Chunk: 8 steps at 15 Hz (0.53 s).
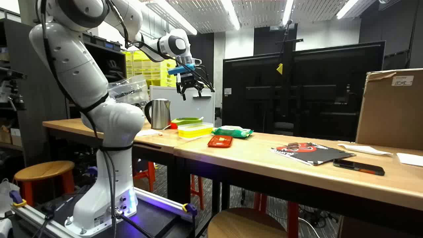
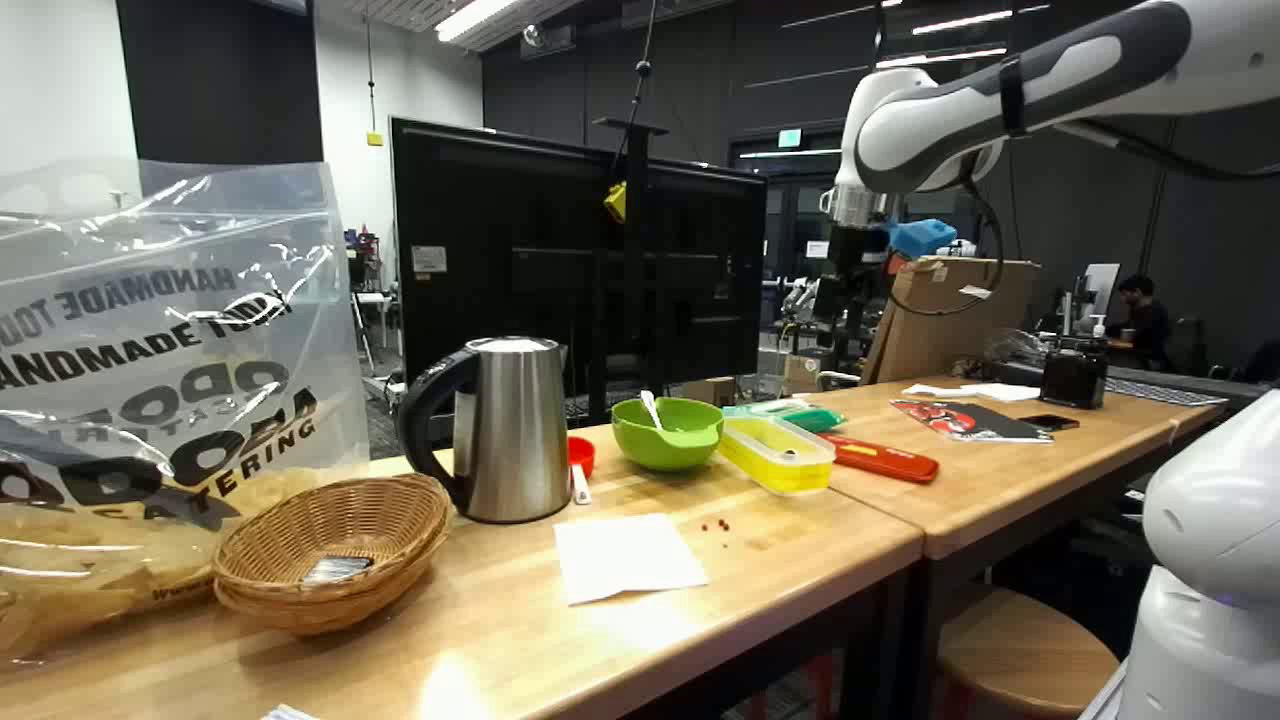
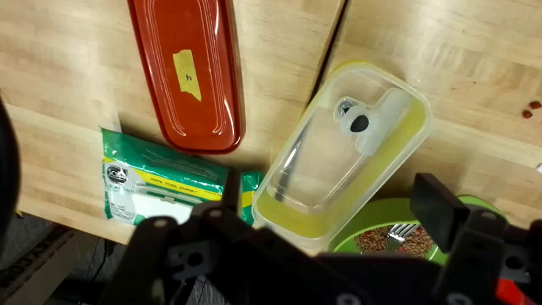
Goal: Use the napkin to move the small black objects on the counter to the right.
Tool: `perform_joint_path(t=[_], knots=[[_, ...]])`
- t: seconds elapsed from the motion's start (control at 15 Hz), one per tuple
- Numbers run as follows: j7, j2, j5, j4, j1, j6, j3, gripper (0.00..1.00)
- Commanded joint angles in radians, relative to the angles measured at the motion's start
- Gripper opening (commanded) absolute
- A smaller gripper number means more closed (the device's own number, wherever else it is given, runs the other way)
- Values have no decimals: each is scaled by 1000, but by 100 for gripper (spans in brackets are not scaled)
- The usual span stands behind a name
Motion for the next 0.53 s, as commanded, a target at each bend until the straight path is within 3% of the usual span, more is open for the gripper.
perform_joint_path(t=[0.0, 0.47], knots=[[2, 0, -2, 3, 4, -2, -3, 100], [-4, 1, -8, 1, 5, 1, -2, 100]])
